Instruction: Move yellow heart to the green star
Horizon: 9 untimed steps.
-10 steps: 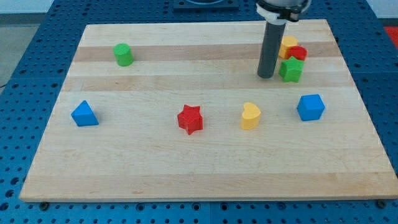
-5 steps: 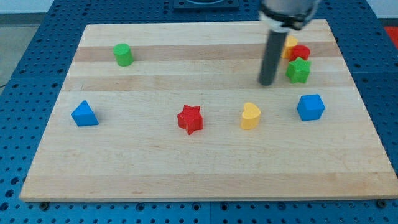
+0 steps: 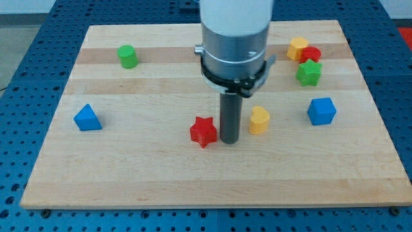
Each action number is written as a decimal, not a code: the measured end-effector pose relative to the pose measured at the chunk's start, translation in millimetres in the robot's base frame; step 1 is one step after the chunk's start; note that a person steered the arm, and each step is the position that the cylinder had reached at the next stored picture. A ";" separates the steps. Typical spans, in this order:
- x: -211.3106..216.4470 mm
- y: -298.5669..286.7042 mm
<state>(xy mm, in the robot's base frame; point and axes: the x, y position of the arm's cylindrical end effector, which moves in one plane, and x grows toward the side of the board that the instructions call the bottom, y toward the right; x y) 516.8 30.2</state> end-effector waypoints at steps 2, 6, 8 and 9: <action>-49.5 53.4; -70.6 92.0; -70.6 45.6; -86.4 43.9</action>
<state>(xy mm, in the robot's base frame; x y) 430.4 74.1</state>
